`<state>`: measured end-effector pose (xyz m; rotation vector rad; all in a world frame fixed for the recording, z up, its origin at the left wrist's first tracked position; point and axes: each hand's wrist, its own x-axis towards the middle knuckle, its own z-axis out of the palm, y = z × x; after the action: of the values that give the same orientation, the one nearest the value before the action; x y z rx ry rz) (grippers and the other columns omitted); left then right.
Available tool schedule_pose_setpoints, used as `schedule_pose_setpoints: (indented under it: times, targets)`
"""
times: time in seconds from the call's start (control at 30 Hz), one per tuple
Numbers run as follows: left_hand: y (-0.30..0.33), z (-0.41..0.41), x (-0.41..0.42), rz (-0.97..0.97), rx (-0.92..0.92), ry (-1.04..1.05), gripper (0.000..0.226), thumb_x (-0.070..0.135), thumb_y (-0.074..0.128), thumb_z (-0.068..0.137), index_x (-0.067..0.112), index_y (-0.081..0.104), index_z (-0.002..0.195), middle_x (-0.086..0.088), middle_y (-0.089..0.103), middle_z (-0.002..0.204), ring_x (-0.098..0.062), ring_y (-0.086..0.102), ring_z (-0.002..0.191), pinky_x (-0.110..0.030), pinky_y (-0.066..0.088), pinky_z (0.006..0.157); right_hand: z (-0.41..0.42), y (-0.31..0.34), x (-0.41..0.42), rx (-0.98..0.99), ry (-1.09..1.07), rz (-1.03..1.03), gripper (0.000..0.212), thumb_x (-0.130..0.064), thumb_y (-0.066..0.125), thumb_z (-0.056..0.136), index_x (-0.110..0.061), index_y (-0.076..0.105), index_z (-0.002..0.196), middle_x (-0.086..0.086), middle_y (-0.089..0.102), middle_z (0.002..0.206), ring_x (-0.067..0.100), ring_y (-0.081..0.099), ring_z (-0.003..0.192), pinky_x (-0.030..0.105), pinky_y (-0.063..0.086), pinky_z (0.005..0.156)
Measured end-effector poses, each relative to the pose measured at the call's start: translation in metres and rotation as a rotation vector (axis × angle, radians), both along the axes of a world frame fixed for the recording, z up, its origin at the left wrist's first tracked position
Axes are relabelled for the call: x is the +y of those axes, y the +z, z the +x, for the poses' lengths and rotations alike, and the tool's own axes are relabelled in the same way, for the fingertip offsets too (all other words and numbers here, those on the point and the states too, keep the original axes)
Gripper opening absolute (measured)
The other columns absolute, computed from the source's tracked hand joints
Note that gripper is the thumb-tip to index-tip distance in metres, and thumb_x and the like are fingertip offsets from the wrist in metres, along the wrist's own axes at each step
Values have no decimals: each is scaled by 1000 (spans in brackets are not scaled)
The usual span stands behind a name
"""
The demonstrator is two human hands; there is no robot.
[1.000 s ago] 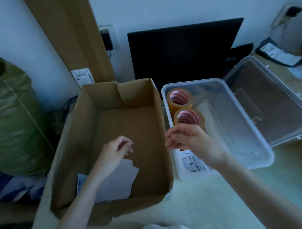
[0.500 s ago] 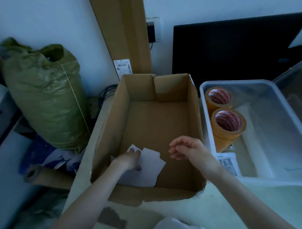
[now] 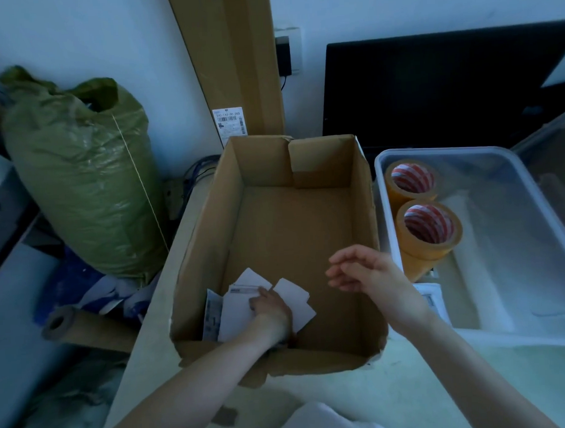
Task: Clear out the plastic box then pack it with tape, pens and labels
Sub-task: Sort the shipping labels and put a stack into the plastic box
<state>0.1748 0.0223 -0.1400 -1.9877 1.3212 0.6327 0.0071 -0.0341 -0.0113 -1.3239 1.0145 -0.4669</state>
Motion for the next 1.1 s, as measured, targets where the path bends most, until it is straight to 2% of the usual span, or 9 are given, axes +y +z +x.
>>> schedule_pose_setpoints:
  times: [0.13, 0.2, 0.3, 0.4, 0.53, 0.7, 0.77, 0.93, 1.1]
  targets:
    - [3, -1, -1, -52, 68, 68, 71, 37, 41, 99, -9, 12, 146, -32, 8, 153, -43, 15, 142, -48, 31, 109, -5, 2, -4, -9, -39, -4, 21, -1, 46, 96, -9, 66, 97, 9, 72, 88, 23, 70, 83, 32, 56, 77]
    - [8, -2, 1, -123, 121, 75, 58, 33, 37, 101, -6, 29, 142, -27, 26, 150, -39, 25, 139, -44, 35, 107, -8, 2, -6, -12, -60, -2, 21, -1, 46, 96, -9, 66, 97, 9, 72, 87, 23, 70, 83, 32, 56, 78]
    - [16, 3, 4, -276, 200, 17, 46, 40, 36, 100, 4, 52, 123, -16, 57, 125, -30, 53, 116, -34, 44, 88, -10, 3, -7, -9, -70, -10, 21, -2, 46, 96, -9, 66, 98, 9, 71, 88, 23, 70, 84, 33, 56, 79]
    - [31, 10, 3, -374, 230, 9, 32, 21, 34, 102, 4, 53, 121, -15, 62, 115, -30, 61, 103, -34, 46, 77, -11, 2, -6, -12, -73, -15, 21, -1, 46, 96, -8, 65, 99, 11, 71, 90, 24, 70, 85, 34, 56, 80]
    - [47, 28, -2, -541, 399, 278, 30, 24, 42, 100, 9, 59, 81, -6, 63, 77, -23, 63, 76, -36, 51, 77, -14, 0, -6, -26, -85, -13, 21, -1, 46, 96, -8, 65, 98, 11, 70, 90, 24, 70, 85, 33, 57, 80]
    - [87, 42, 9, -865, 824, 765, 7, 24, 62, 90, 20, 67, 95, 3, 72, 88, -10, 69, 79, -27, 54, 65, -12, -2, -4, -42, -122, -3, 19, -1, 48, 95, -9, 65, 99, 9, 70, 91, 22, 69, 87, 33, 57, 82]
    - [103, 39, 17, -936, 1002, 897, 14, 24, 66, 88, 23, 68, 101, 6, 73, 93, -9, 69, 85, -25, 53, 69, -8, -2, -2, -39, -111, 8, 17, -4, 51, 95, -13, 64, 103, 7, 70, 95, 19, 69, 89, 31, 57, 82]
    - [127, 17, 27, -970, 1144, 864, 18, 30, 63, 89, 29, 65, 107, 13, 72, 95, 0, 68, 86, -13, 50, 61, 3, 0, 9, 27, 100, 83, 19, -25, 54, 95, -24, 58, 114, -8, 67, 104, 8, 66, 96, 21, 57, 74]
    - [135, -1, 25, -950, 1152, 732, 15, 34, 58, 91, 35, 61, 106, 16, 70, 96, 4, 66, 85, -14, 52, 62, 7, 2, 14, -64, 111, 93, 16, -17, 50, 97, -21, 65, 102, -6, 73, 100, 9, 70, 94, 29, 59, 78]
